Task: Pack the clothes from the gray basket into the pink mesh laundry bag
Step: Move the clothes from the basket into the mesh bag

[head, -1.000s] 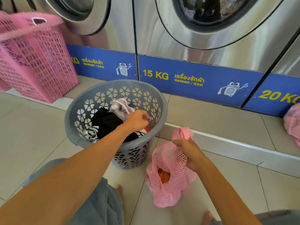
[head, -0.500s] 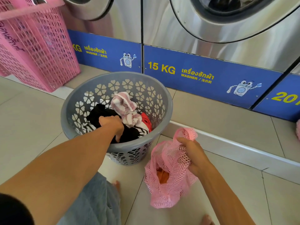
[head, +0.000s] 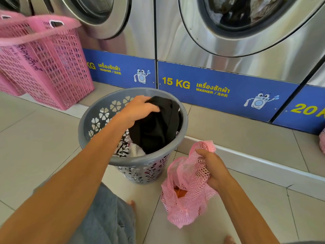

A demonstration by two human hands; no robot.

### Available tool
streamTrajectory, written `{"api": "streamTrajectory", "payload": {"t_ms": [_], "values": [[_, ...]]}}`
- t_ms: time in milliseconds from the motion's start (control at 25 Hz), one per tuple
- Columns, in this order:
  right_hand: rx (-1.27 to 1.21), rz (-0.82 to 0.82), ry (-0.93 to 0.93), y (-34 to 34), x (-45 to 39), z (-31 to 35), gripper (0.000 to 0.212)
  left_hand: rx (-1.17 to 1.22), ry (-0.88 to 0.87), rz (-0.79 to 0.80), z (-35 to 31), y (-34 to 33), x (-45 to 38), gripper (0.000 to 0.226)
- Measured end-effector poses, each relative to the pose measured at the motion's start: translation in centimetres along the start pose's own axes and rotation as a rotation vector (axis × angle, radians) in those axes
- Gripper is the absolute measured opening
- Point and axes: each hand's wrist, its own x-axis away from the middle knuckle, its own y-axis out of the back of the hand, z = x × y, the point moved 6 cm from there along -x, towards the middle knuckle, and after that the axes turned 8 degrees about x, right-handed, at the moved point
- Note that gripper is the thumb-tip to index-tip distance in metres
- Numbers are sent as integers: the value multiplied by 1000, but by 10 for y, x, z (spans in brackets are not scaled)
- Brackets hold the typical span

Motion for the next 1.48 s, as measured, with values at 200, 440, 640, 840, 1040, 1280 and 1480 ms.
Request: {"api": "streamTrajectory", "payload": {"t_ms": [200,440,640,840,1040,1280,1480], "values": [[-27,-16,0,6,12,3,40,740,79,57,-20,-4,25,24],[-51,-4,16,11,24,10,33,735,176,-81,-10,-21,30,30],[-71,6,-2,9,27,11,39,-54,264,139,21,-47,26,43],[-41,3,-12,9,26,10,41,-444,286,177,53,-57,17,89],[-32,5,-5,13,27,9,32,-421,309,223,76,-51,3,106],[-28,11,-27,14,28,6,27,-720,412,170,129,-25,-2,58],[-47,4,-49,13,23,3,26,-940,419,220,122,-32,3,60]]}}
